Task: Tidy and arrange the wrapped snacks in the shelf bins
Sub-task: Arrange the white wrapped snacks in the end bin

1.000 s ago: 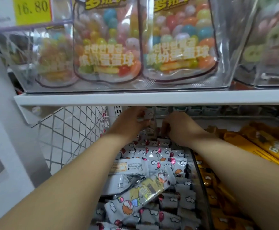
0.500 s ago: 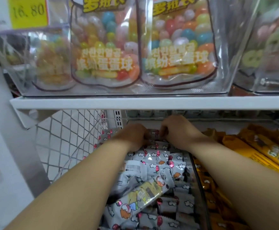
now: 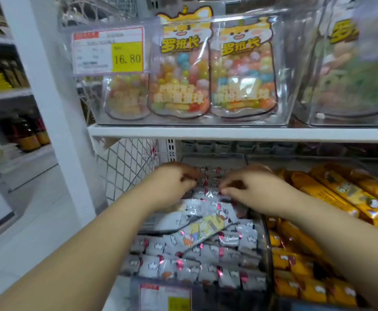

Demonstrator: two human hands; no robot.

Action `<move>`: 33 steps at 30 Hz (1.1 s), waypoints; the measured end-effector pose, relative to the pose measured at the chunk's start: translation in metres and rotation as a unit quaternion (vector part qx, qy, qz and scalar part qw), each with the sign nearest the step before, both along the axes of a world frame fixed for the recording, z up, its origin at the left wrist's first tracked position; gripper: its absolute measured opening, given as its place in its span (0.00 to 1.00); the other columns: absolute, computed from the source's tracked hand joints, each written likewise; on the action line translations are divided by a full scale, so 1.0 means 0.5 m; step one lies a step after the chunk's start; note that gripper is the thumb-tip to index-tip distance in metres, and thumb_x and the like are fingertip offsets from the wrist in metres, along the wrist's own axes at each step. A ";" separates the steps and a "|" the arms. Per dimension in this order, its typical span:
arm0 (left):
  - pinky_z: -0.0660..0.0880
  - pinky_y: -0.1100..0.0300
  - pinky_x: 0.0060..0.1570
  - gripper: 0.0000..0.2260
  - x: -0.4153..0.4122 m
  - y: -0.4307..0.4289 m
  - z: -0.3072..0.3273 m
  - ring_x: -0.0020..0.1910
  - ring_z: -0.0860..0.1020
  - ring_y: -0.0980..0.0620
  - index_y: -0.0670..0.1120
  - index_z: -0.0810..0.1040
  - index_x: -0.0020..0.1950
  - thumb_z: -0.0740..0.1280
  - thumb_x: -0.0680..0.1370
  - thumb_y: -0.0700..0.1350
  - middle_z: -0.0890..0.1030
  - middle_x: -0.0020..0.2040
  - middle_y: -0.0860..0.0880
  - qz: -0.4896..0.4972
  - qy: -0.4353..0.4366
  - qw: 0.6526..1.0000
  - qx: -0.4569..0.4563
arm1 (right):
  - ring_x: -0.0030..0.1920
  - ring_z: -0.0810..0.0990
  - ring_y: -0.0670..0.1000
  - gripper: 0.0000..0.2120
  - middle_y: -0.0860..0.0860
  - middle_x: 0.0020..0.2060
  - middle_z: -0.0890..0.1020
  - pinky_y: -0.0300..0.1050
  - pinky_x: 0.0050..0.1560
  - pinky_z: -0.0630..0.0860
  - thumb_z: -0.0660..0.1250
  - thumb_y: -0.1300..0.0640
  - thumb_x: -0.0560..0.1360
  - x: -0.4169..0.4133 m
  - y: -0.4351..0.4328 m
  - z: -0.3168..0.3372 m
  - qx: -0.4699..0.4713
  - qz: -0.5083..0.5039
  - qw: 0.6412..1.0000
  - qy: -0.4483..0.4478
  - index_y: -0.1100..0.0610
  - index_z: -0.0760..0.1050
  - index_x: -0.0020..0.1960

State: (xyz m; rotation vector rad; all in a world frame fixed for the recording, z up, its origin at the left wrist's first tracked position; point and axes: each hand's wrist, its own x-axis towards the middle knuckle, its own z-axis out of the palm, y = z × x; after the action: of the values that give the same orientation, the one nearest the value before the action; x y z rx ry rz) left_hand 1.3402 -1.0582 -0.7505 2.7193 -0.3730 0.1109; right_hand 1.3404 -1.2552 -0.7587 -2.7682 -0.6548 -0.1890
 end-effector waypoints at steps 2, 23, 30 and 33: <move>0.71 0.63 0.53 0.13 -0.041 0.010 -0.002 0.52 0.77 0.56 0.53 0.77 0.64 0.62 0.80 0.47 0.77 0.62 0.54 -0.005 0.000 1.000 -0.017 | 0.53 0.77 0.39 0.14 0.40 0.53 0.81 0.42 0.62 0.71 0.65 0.40 0.73 -0.041 -0.015 0.000 0.035 0.030 0.998 0.049 0.44 0.79 0.55; 0.62 0.57 0.68 0.33 -0.125 0.071 -0.024 0.69 0.64 0.51 0.56 0.54 0.76 0.68 0.76 0.46 0.63 0.73 0.52 -0.026 0.032 0.992 0.121 | 0.39 0.72 0.38 0.19 0.46 0.48 0.79 0.30 0.37 0.65 0.69 0.46 0.72 -0.092 -0.059 0.029 0.098 -0.065 0.992 -0.038 0.53 0.76 0.60; 0.68 0.56 0.62 0.34 -0.128 0.036 -0.016 0.64 0.66 0.54 0.59 0.56 0.75 0.69 0.73 0.50 0.67 0.68 0.56 -0.044 -0.017 0.996 0.076 | 0.51 0.74 0.49 0.15 0.45 0.39 0.74 0.49 0.58 0.70 0.67 0.37 0.69 -0.063 -0.007 0.006 0.017 -0.177 0.977 -0.114 0.47 0.74 0.47; 0.67 0.57 0.62 0.34 -0.127 0.006 -0.019 0.64 0.65 0.56 0.59 0.56 0.75 0.69 0.74 0.49 0.66 0.69 0.57 -0.068 -0.026 0.996 0.057 | 0.55 0.72 0.52 0.14 0.47 0.44 0.77 0.50 0.63 0.63 0.66 0.37 0.69 -0.052 0.002 0.004 -0.039 -0.216 0.967 -0.127 0.46 0.71 0.40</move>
State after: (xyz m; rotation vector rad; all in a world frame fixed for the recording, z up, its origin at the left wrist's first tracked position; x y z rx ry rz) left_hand 1.2769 -1.0550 -0.7597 2.7971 -0.5942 0.1272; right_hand 1.3145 -1.2544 -0.7568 -2.9554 -0.1001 -0.6279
